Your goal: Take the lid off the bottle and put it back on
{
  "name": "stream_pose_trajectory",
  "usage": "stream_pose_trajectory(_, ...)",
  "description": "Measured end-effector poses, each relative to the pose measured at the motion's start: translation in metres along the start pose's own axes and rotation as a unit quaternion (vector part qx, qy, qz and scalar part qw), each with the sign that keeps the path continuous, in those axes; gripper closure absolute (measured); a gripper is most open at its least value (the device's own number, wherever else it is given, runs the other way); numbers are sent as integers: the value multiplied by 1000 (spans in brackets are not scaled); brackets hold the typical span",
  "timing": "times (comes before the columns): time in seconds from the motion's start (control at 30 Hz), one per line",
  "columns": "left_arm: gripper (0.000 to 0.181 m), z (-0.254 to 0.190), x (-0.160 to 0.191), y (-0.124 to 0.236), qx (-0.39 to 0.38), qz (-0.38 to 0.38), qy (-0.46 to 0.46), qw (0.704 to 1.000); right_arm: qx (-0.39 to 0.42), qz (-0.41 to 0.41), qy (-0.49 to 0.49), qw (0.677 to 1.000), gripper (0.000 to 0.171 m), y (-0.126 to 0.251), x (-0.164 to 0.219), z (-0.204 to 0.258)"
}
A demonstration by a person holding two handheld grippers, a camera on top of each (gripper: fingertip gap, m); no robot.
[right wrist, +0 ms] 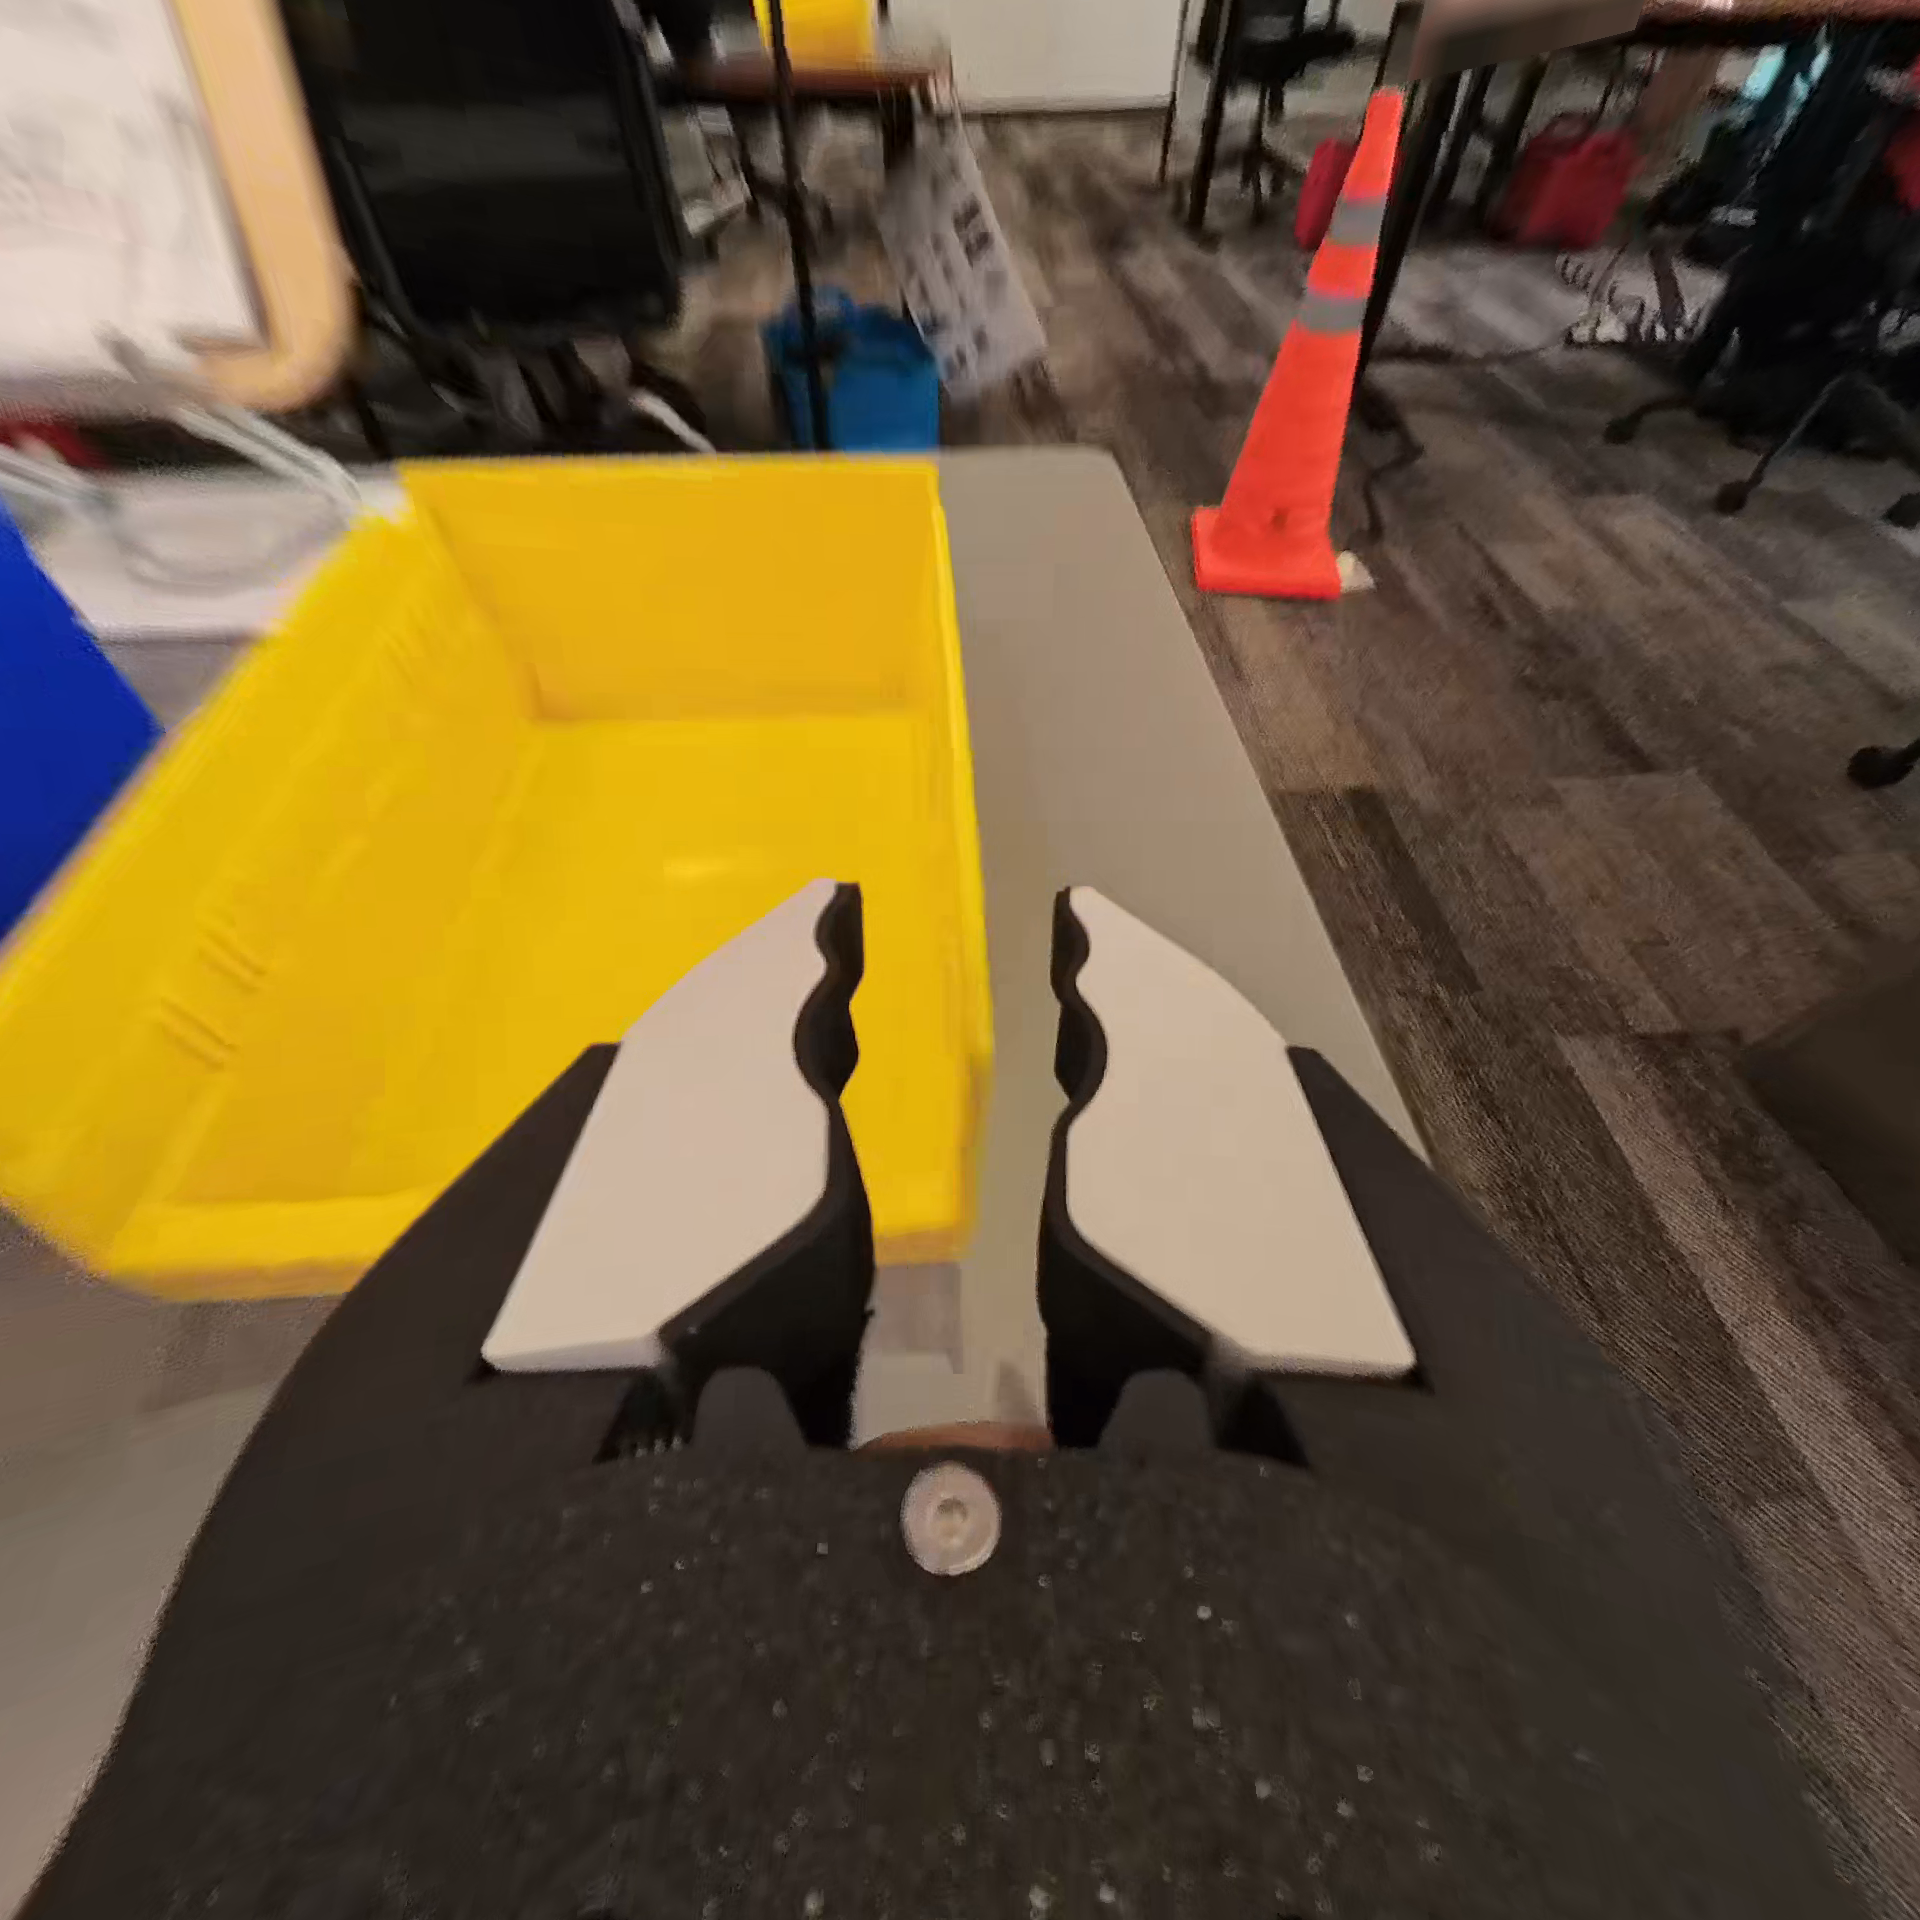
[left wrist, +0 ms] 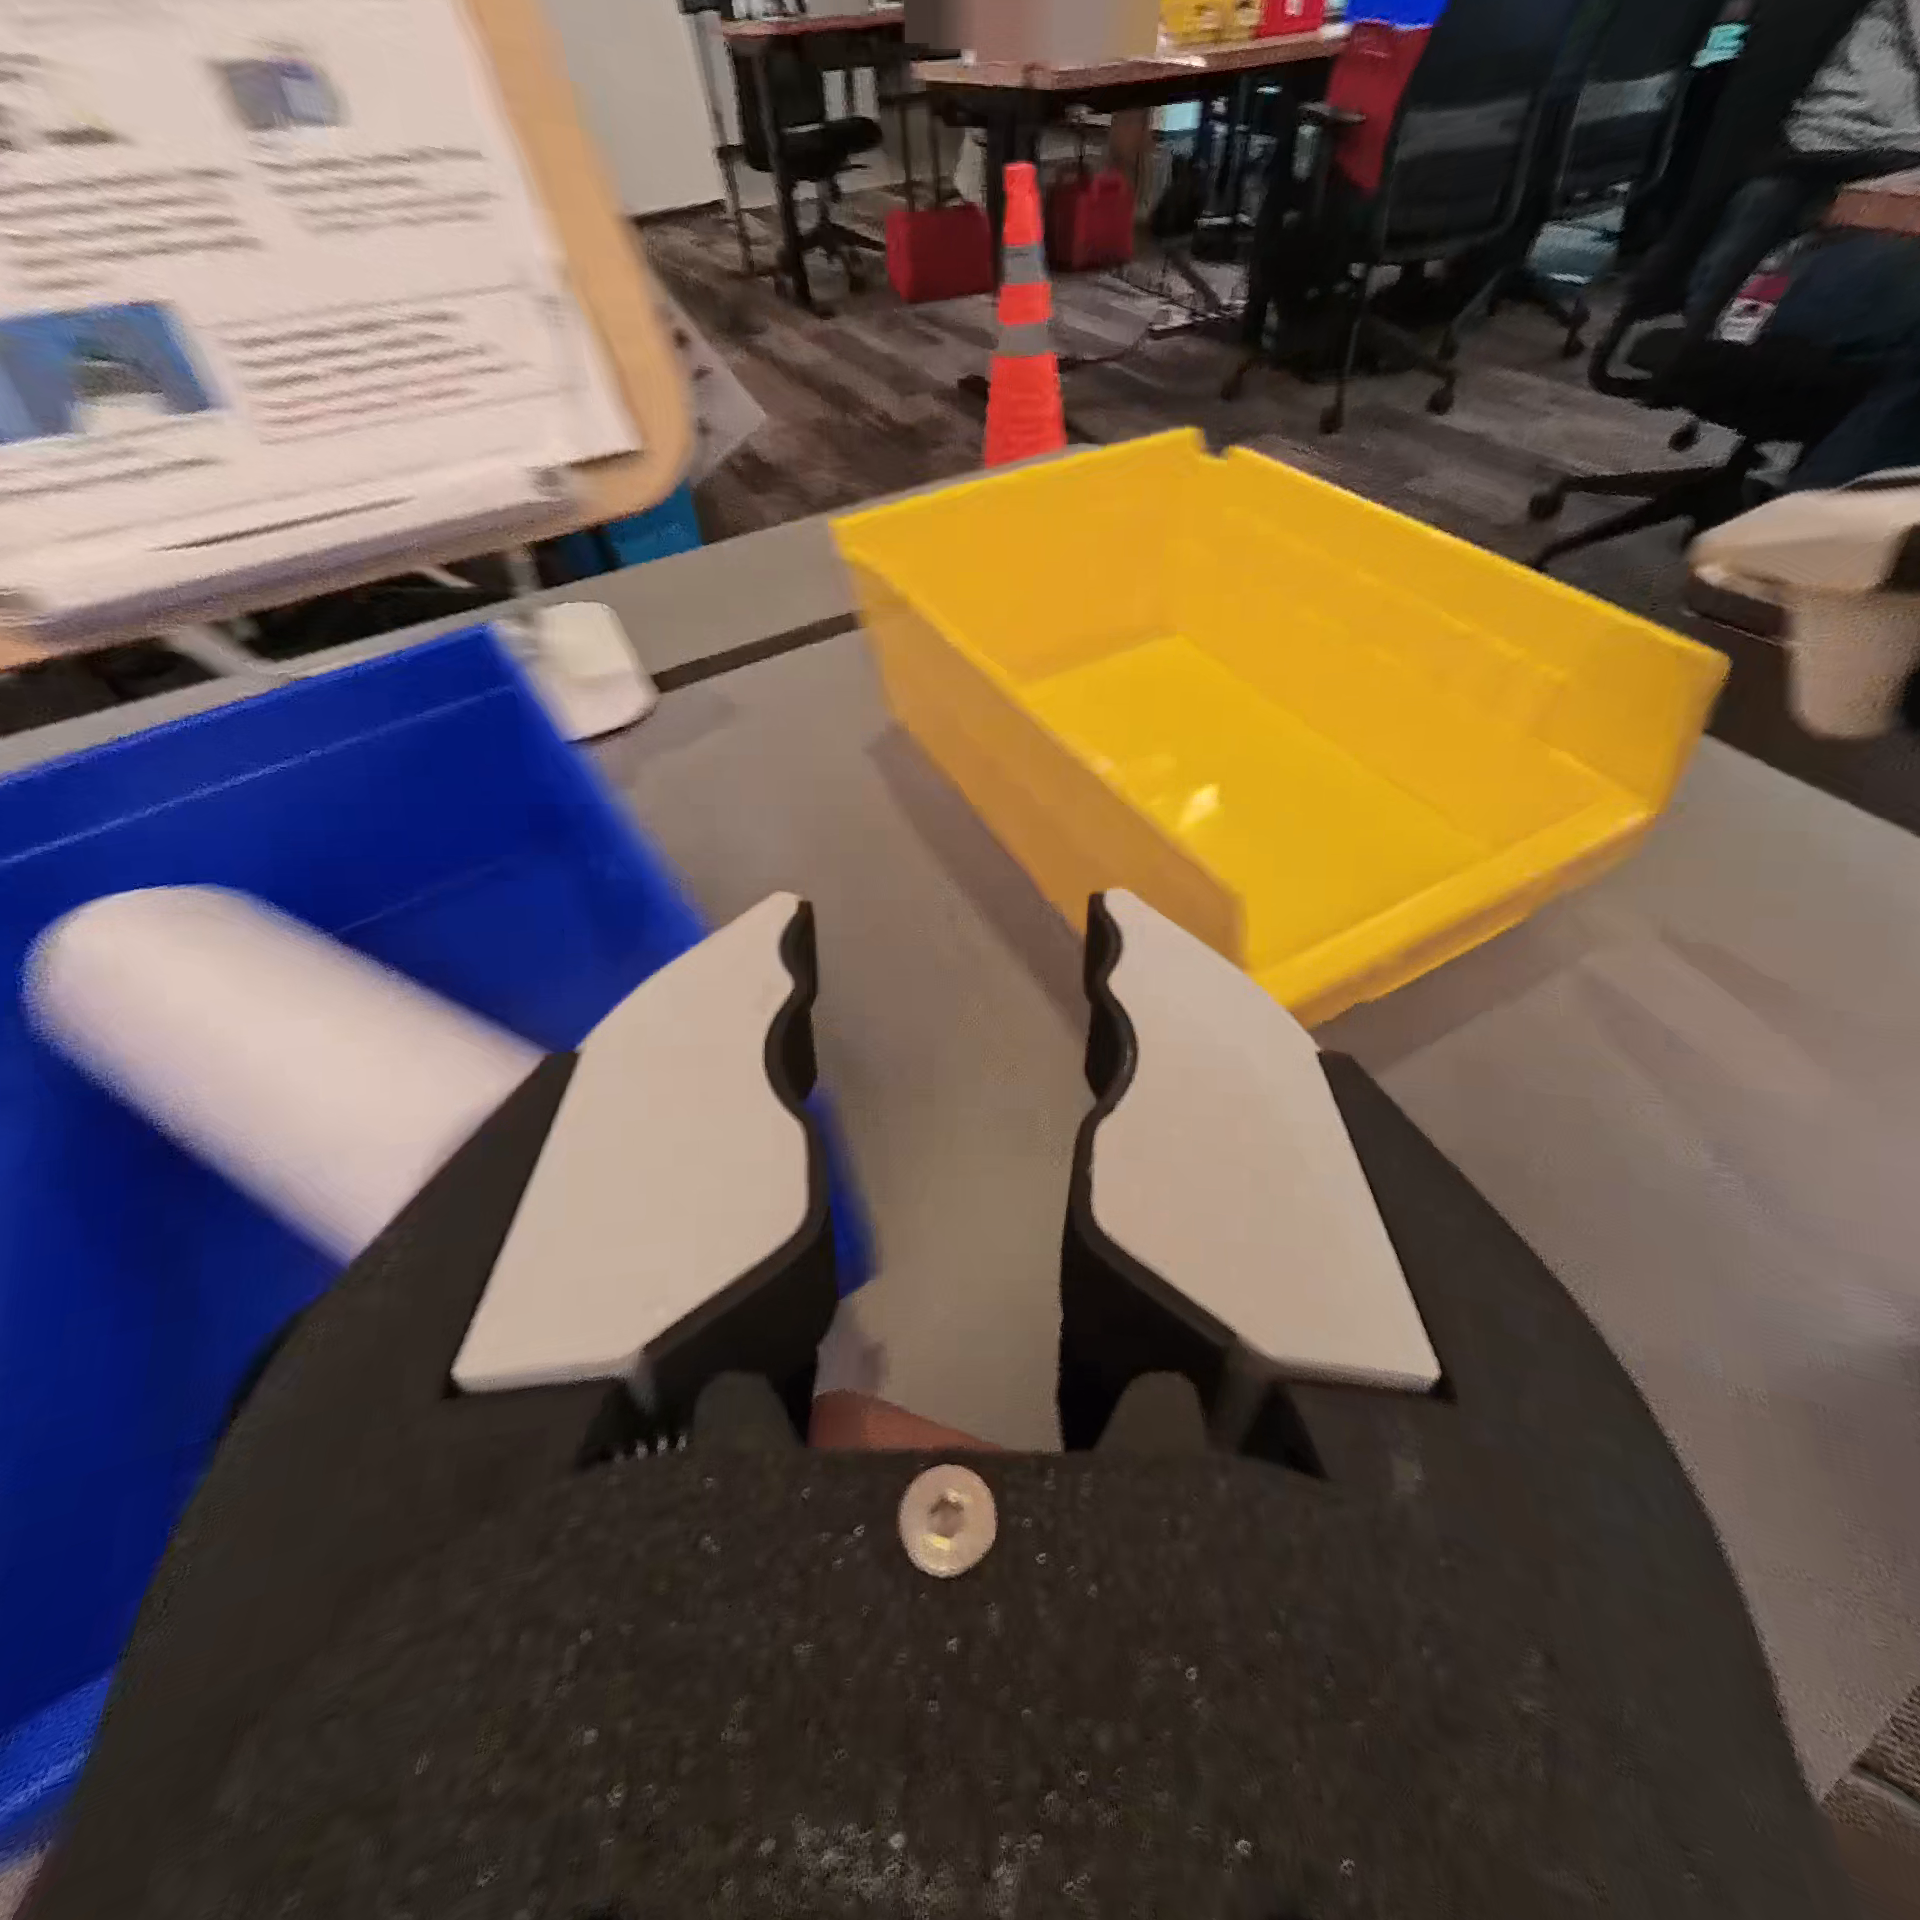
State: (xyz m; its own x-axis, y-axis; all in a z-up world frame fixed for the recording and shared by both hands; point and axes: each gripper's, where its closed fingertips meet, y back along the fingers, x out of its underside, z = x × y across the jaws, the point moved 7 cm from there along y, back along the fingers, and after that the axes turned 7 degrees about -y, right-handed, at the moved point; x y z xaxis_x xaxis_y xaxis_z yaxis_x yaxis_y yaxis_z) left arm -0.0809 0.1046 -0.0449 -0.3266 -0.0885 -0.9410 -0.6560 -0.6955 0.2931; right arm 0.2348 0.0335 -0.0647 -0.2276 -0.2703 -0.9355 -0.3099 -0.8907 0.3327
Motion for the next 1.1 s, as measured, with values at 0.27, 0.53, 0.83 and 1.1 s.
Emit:
stream_pose_trajectory(0.27, 118, 156, 82, 83, -162, 85, 41, 982, -228, -10, 36, 973, 119, 25, -6, 187)
stream_pose_trajectory(0.53, 162, 176, 131, 42, -129, 141, 106, 976, -112, 102, 56, 987, 118, -21, 92, 307)
stream_pose_trajectory(0.83, 178, 219, 123, 64, -158, 130, 97, 974, -87, 82, 40, 992, 169, -17, 94, 349)
stream_pose_trajectory(1.1, 179, 332, 140, 137, -201, 128, 81, 968, -140, 59, 72, 986, 168, -3, 100, 482)
